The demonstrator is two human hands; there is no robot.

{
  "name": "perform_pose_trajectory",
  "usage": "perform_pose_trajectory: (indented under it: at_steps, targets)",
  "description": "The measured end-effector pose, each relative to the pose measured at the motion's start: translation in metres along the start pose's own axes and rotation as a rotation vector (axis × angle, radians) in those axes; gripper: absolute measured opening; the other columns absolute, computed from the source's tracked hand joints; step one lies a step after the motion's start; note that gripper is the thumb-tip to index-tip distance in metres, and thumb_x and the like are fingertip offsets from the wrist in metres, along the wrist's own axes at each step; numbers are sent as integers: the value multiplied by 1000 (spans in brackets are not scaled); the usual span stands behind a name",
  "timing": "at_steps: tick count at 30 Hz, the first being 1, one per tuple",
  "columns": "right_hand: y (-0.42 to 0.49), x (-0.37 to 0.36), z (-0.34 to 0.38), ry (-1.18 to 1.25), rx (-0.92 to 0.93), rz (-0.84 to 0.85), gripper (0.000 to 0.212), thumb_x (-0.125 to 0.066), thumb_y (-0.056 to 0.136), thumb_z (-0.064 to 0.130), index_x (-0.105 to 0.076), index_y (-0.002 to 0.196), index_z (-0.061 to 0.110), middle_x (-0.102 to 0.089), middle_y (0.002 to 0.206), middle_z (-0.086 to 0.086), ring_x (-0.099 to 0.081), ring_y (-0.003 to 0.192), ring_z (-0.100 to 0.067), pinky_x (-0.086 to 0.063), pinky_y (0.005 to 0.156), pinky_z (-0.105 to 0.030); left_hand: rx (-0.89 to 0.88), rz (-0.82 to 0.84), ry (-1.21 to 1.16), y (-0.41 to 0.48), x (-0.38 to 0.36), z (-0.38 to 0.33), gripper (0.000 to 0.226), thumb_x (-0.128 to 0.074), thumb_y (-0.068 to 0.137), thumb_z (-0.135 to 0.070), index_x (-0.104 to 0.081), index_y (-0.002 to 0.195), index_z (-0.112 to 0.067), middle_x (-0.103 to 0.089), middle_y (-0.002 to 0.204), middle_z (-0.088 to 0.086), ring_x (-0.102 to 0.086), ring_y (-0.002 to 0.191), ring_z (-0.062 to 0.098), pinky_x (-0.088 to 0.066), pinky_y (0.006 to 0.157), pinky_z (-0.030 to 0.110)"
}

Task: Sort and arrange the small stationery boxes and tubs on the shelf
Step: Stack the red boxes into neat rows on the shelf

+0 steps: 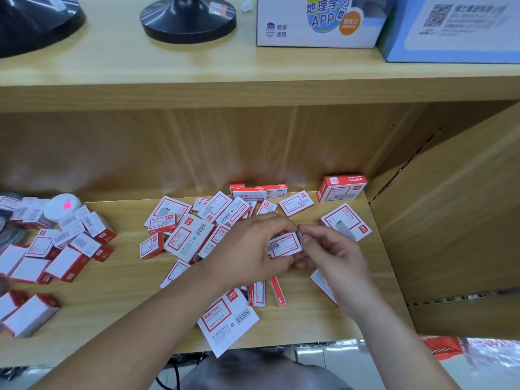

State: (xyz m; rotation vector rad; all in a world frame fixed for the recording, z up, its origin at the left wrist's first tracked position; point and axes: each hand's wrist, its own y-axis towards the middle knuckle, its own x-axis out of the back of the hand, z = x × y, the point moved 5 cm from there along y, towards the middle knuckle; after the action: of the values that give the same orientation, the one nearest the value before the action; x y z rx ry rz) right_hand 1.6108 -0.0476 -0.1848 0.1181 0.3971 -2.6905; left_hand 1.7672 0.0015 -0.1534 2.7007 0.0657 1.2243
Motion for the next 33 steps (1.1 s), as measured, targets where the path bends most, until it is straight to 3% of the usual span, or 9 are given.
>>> perform_pose_trajectory:
  at_steps: [6,11,19,25,33]
  targets:
    - [4,1,-4,176,-277,1,16,-68,85,-6,-75,99,-1,-73,83,-21,-65,68,-25,-56,63,-29,-46,-39,53,1,-2,-1,34,-81,77,-30,-70,108,-25,-65,100,-15,-59,95,5,-44,80,17]
    - [8,7,-4,188,-381,-34,26,-72,80,-6,-69,105,-2,-74,88,-23,-71,69,-27,-58,63,-31,-62,-62,58,1,-3,1,34,-82,78,-32,-69,109,-26,-64,101,-16,-60,97,8,-50,81,31]
    - [8,5,-1,86,-333,-60,23,-72,84,-3,-70,107,-2,-76,89,-22,-72,71,-29,-58,60,-31,-54,-6,127,1,-6,7,36,-73,80,-36,-68,115,-29,-65,107,-15,-62,101,11,-54,79,37]
    - [7,7,1,46,-309,-86,16,-67,90,-3,-69,106,-4,-76,91,-23,-74,88,-39,-63,77,-42,-9,-26,200,-1,-8,13,40,-73,78,-30,-67,118,-31,-65,110,-15,-61,102,13,-55,77,36]
    - [10,10,2,-90,-260,-184,12,-66,90,-6,-70,99,0,-76,81,-17,-75,72,-33,-62,60,-32,-14,-33,230,-1,-10,14,40,-71,76,-32,-68,116,-31,-66,107,-14,-60,99,14,-54,74,34]
